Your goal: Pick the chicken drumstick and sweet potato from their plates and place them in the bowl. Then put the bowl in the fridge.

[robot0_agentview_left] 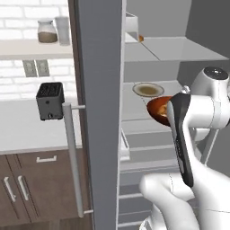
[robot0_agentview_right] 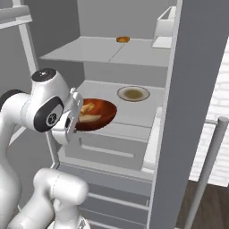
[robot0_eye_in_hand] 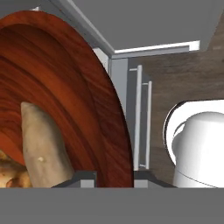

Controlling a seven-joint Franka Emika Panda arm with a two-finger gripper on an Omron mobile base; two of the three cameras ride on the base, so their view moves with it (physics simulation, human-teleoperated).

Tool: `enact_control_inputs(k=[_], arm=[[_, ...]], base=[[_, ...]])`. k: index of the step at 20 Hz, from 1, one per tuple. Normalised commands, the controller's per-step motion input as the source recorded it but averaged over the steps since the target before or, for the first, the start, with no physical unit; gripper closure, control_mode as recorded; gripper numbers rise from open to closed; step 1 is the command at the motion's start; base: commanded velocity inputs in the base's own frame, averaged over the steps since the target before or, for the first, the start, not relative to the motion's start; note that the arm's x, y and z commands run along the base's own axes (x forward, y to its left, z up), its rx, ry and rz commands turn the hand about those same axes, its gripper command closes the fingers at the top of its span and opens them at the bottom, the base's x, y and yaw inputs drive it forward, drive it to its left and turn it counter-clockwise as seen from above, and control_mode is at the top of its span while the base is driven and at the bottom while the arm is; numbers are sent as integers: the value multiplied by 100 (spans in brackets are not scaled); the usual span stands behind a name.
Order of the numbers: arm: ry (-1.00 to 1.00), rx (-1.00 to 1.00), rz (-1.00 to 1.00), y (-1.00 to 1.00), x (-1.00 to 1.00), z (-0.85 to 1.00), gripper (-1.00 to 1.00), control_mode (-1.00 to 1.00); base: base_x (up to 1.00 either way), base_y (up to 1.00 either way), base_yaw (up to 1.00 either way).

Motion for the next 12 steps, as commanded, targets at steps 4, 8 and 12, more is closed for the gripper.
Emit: enact_control_inputs(k=[4, 8, 12], arm=[[0, 0, 0, 0, 0, 0, 100, 100], [0, 0, 0, 0, 0, 0, 100, 100], [0, 0, 0, 0, 0, 0, 100, 100]], base=[[51, -16, 8], [36, -6, 4], [40, -1, 0]])
